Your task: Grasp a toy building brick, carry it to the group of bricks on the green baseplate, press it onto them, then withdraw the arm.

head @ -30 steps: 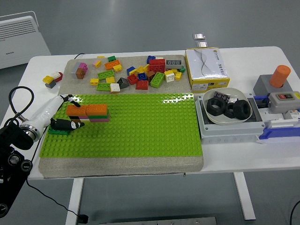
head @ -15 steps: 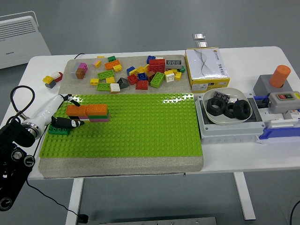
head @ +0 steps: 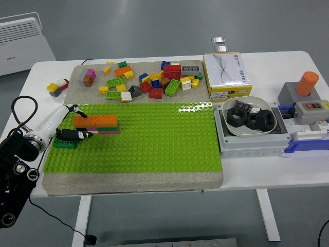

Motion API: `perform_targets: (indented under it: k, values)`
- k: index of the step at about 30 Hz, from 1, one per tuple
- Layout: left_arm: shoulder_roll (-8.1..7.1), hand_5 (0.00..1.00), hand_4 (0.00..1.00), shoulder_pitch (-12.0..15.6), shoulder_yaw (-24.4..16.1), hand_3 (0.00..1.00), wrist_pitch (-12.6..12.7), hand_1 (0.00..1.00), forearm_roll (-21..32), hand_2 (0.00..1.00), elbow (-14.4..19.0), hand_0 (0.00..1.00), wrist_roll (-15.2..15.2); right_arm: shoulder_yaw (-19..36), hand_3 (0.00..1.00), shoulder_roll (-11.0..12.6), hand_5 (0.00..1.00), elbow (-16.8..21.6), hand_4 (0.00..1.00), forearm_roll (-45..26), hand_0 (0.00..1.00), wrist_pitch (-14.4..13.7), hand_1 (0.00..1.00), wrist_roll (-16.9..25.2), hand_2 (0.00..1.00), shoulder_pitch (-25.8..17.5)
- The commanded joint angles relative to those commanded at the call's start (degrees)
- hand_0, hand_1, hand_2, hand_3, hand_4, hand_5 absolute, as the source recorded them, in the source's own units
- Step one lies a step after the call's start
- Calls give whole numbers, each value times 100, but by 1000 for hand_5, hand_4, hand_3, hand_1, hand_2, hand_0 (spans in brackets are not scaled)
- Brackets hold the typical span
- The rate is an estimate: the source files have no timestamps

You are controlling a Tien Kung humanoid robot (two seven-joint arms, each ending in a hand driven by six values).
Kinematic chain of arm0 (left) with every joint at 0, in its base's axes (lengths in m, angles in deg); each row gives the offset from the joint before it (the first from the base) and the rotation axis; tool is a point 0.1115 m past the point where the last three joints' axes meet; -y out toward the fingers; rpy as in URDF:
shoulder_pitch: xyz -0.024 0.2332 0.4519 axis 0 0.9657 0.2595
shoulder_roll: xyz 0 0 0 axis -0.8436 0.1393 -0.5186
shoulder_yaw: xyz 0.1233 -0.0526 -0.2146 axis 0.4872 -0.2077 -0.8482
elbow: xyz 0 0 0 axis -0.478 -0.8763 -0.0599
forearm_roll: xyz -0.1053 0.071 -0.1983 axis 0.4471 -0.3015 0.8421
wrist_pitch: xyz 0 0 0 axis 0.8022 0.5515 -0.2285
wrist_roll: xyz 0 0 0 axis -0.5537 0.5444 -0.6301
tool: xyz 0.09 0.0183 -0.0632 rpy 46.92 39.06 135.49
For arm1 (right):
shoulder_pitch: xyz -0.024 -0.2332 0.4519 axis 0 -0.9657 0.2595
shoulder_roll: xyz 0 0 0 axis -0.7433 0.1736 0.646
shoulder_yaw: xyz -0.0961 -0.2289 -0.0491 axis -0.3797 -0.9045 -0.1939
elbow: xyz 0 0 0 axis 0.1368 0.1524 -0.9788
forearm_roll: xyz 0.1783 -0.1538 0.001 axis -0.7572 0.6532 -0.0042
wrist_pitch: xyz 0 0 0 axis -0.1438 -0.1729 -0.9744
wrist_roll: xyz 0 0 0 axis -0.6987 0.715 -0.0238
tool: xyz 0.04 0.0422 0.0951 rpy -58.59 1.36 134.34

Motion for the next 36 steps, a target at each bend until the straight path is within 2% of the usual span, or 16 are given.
perform_targets:
  k: [19,36]
  values:
    - [30,242,950,-10,-37,624,-31,983,45,971,-79,977,-15,-23,767,2,998,0,926,-31,679,-4,666,1,678,7]
    - [35,234,943,-105,19,620,39,980,128,974,-351,976,-106,-60,767,5,998,0,930,-74,682,-5,667,1,677,6]
